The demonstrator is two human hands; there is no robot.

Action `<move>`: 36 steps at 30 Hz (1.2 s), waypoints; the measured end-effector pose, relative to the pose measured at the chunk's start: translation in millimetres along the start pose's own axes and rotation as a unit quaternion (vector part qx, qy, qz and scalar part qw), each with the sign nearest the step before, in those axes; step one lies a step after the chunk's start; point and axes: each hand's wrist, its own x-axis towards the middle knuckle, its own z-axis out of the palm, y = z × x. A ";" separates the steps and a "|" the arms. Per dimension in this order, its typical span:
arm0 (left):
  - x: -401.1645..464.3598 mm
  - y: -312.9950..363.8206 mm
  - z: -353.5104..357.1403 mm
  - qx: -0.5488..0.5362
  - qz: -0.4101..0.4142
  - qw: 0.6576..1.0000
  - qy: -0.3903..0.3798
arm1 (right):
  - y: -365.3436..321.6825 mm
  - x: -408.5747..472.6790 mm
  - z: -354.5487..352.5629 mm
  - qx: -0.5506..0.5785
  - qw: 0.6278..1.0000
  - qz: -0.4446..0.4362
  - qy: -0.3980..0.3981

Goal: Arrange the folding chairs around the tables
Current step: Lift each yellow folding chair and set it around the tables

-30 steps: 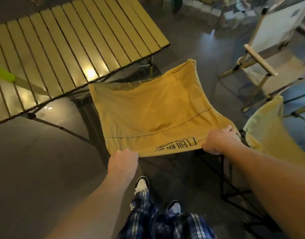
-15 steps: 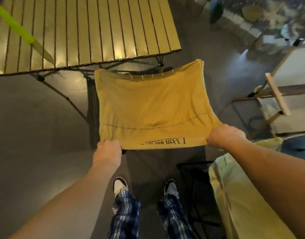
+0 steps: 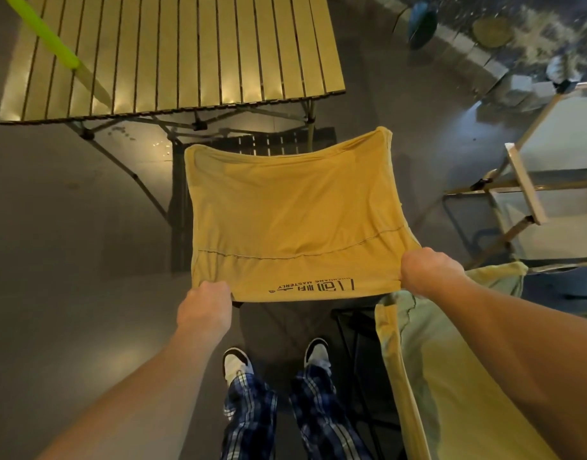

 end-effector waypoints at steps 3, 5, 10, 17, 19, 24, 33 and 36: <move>1.9 -2.0 3.1 -0.013 -0.004 1.000 0.000 | -1.0 0.6 3.1 0.001 1.000 -0.002 0.009; 1.6 -3.7 4.9 -0.015 -0.002 1.000 0.002 | -1.7 0.5 3.3 -0.004 1.000 -0.003 0.008; -1.4 -9.7 5.4 -0.010 -0.001 1.000 -0.008 | -7.5 -6.9 0.3 -0.024 1.000 -0.002 -0.007; -14.1 -11.1 -8.2 -0.030 -0.007 0.999 -0.024 | -11.7 -17.5 -5.2 -0.053 0.998 -0.019 -0.015; -19.1 -8.6 -12.6 -0.053 -0.012 0.998 -0.025 | -17.8 -23.0 -8.9 -0.059 0.998 -0.033 -0.018; -38.2 -11.9 -30.2 -0.113 -0.022 0.993 -0.019 | -51.7 -51.6 -34.0 -0.070 0.993 -0.092 0.013; -156.7 -123.8 -51.0 -0.265 -0.073 0.958 0.081 | -180.6 -201.7 -80.1 -0.093 0.942 -0.285 0.148; -232.8 -193.1 -23.2 -0.307 -0.141 0.930 0.143 | -248.1 -286.2 -63.0 -0.109 0.900 -0.387 0.168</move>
